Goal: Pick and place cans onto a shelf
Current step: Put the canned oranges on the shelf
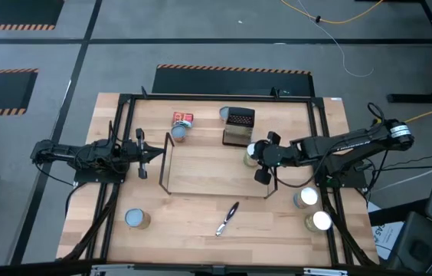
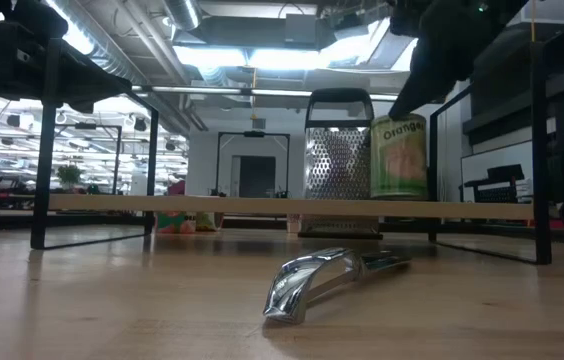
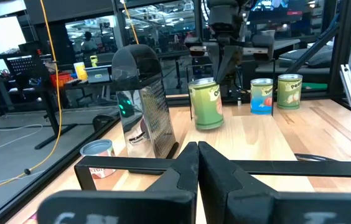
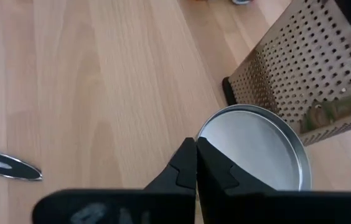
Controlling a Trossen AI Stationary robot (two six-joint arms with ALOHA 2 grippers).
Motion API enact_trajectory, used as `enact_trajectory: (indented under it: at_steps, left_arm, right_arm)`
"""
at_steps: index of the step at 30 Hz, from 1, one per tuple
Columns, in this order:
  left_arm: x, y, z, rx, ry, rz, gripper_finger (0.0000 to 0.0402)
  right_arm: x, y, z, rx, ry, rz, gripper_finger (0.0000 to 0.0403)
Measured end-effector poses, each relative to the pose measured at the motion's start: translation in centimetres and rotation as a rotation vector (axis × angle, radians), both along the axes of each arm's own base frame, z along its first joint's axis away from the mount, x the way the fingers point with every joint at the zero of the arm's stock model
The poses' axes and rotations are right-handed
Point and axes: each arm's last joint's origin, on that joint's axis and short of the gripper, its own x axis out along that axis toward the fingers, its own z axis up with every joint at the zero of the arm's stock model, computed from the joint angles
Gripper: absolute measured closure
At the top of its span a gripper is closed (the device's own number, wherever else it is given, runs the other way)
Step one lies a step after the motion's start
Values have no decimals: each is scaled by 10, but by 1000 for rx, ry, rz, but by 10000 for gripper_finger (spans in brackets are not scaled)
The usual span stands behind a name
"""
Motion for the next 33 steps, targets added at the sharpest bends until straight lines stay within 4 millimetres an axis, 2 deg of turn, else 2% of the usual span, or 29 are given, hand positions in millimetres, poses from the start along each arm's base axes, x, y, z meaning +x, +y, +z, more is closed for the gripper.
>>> enact_trajectory:
  at_steps: [11, 33]
  left_arm:
    - [0, 0, 0, 0, 0, 0, 401]
    - [0, 0, 0, 0, 0, 0, 401]
  right_arm:
    - [10, 1, -12, -20, 40, -1, 403]
    - [11, 1, -13, -39, 44, 8, 392]
